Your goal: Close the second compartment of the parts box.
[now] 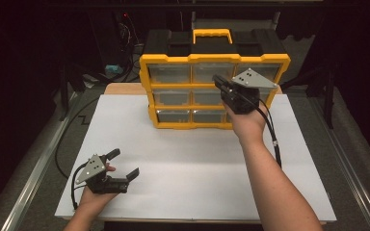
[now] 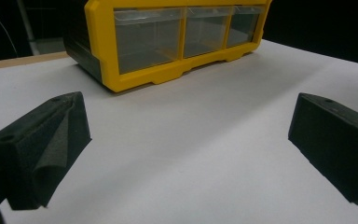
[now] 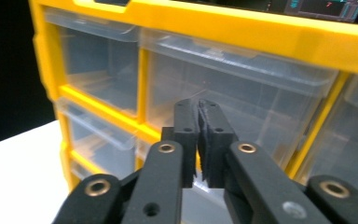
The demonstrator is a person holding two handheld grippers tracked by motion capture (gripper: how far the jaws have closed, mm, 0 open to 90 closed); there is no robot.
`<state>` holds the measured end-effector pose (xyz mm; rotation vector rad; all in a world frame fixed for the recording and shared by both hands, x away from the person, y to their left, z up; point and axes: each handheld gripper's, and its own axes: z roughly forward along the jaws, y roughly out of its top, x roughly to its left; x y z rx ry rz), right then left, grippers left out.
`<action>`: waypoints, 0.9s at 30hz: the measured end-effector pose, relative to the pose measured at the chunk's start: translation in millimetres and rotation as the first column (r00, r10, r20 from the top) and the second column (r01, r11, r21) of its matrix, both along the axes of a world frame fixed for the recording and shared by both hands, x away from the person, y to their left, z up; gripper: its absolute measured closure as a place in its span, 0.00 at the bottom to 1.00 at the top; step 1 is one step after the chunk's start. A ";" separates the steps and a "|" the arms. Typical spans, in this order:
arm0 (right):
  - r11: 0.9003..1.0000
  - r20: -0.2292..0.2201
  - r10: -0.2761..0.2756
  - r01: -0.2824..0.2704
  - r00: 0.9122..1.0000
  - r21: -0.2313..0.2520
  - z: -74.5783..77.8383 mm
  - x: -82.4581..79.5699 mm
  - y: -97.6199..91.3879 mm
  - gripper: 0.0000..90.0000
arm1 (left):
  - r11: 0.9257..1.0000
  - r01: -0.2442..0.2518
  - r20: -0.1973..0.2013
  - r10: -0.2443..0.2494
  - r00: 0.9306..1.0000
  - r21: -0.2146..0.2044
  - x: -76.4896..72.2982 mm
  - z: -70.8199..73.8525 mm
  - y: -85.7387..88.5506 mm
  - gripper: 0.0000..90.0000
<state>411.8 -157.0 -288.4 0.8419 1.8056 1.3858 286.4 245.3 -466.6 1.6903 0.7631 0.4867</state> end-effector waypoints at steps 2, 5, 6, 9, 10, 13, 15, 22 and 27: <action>1.000 0.002 0.009 -0.009 1.000 0.005 -1.7 -7.6 -2.7 0.94 | 1.000 -0.001 0.000 0.001 1.000 0.001 0.1 -0.1 0.0 0.00; 1.000 -0.010 0.025 -0.025 1.000 0.019 -5.2 -19.1 -7.7 0.89 | 1.000 -0.003 0.000 0.003 1.000 0.002 0.2 -0.1 0.2 0.00; 0.999 -0.008 0.031 -0.031 0.999 0.016 -6.9 -22.8 -9.4 0.88 | 1.000 -0.001 0.000 0.001 1.000 0.006 0.2 0.0 0.4 0.00; 0.999 -0.022 0.046 -0.045 0.999 0.015 -13.0 -33.3 -14.3 0.83 | 1.000 0.000 0.005 0.000 1.000 0.008 0.2 -0.1 0.1 0.00; 0.999 -0.026 0.048 -0.048 0.999 0.013 -15.5 -36.6 -15.9 0.81 | 1.000 -0.002 0.004 0.002 1.000 0.006 0.2 -0.1 0.0 0.00; 0.998 -0.040 0.057 -0.057 0.998 0.010 -23.9 -46.1 -20.5 0.73 | 1.000 -0.003 0.005 0.003 1.000 0.007 0.2 0.0 0.0 0.00; 0.998 -0.049 0.070 -0.069 0.996 0.010 -30.5 -51.8 -23.6 0.67 | 1.000 -0.004 0.004 0.004 1.000 0.007 0.2 0.2 0.2 0.00; 0.996 -0.090 0.092 -0.091 0.992 0.015 -61.4 -71.0 -36.5 0.54 | 1.000 -0.005 0.006 0.005 1.000 0.004 -0.5 0.7 1.3 0.00; 0.996 -0.129 0.085 -0.085 0.988 0.007 -90.2 -82.2 -46.8 0.38 | 1.000 -0.005 0.006 0.005 1.000 0.004 -0.3 0.8 1.5 0.00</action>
